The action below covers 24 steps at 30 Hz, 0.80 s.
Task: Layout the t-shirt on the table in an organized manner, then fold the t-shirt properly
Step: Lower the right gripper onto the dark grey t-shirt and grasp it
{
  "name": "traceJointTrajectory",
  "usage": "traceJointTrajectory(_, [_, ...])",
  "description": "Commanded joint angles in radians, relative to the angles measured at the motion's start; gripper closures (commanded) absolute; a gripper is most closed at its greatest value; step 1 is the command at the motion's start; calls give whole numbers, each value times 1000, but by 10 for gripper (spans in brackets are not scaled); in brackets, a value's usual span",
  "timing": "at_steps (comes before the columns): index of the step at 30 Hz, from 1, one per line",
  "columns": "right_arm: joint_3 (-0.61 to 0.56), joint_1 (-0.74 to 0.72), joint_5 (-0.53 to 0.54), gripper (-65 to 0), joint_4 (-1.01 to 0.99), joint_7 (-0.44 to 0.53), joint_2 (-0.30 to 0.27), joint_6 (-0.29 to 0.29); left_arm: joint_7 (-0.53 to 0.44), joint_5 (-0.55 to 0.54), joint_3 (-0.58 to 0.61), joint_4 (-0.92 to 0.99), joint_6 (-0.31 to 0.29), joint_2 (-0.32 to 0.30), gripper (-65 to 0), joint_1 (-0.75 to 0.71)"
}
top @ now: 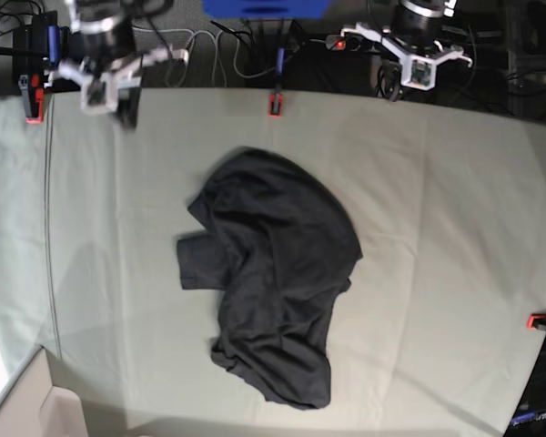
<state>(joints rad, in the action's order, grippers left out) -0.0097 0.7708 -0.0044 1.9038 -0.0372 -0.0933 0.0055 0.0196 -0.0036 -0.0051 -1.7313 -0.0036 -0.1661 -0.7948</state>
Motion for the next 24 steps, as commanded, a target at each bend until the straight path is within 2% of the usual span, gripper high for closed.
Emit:
traceJointTrajectory(1, [-8,-9,1,0,21,27,0,-6,-17,3,0,-23,0,-3,0,-13])
traceJointTrajectory(5, [-59,-92,1,0,21,12,0,-6,-17,3,-2,-46,0,-3,0,22])
traceJointTrajectory(7, [-98,-135,1,0,21,-40,-1,-6,-17,3,-2,-48,0,0,-1,44])
traceJointTrajectory(10, [-171,-208,1,-55,21,-142,-3,-6,-19,3,-2,-49,0,7,-7,67])
traceJointTrajectory(12, [-214,-254,1,-94,21,-209,-4,-6,-27,1,0,-49,0,7,-41,74])
traceJointTrajectory(15, [-283,-328,1,-160,18,-295,-6,-5,-28,-25,1,-49,0,13,-154,85])
traceJointTrajectory(18, [-336,-411,1,-219,6,-366,-6,-5,-27,-134,-3,-49,0,24,-268,107])
traceJointTrajectory(20, [-347,-459,1,-233,-28,-396,-1,-5,-22,-201,-3,-49,3,17,-289,122])
traceJointTrajectory(24, [-352,-541,1,-233,-132,-412,0,-5,-20,-247,-3,-49,3,17,-284,139])
